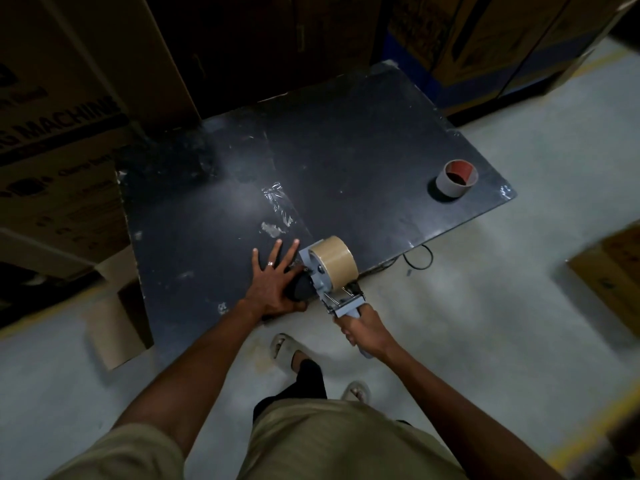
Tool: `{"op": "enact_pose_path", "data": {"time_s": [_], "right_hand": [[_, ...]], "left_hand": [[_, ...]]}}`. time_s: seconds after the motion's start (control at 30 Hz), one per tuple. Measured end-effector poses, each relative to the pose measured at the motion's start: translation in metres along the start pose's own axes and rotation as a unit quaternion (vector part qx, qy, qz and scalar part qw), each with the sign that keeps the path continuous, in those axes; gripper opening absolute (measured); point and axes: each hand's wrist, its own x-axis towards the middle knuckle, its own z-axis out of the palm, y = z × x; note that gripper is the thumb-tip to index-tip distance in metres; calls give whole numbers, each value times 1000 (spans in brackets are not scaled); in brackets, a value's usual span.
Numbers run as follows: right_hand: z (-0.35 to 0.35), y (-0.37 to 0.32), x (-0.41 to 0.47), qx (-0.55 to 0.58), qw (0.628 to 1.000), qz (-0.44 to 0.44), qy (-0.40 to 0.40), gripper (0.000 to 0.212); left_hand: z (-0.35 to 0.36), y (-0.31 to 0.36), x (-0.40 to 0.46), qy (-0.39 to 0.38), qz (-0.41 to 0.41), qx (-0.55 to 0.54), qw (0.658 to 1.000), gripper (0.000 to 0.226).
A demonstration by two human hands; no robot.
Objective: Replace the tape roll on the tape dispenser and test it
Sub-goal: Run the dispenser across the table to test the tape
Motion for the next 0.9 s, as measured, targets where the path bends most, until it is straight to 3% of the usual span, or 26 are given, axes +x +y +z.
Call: {"op": "enact_pose_path", "data": {"time_s": [0.2,0.47,0.9], "right_hand": [[-1,-6,-4,3,1000,-9,1,16],[-4,-3,-12,-53,998,-23,11,22],[-22,16,-49,-31,999,36,-12,32]], "left_hand": [[-5,2,-3,-12,-17,-63,998,104],[-12,1,2,-85,-40,-57,994,115],[-19,21,11,-118,-97,-73,986,133]]}}
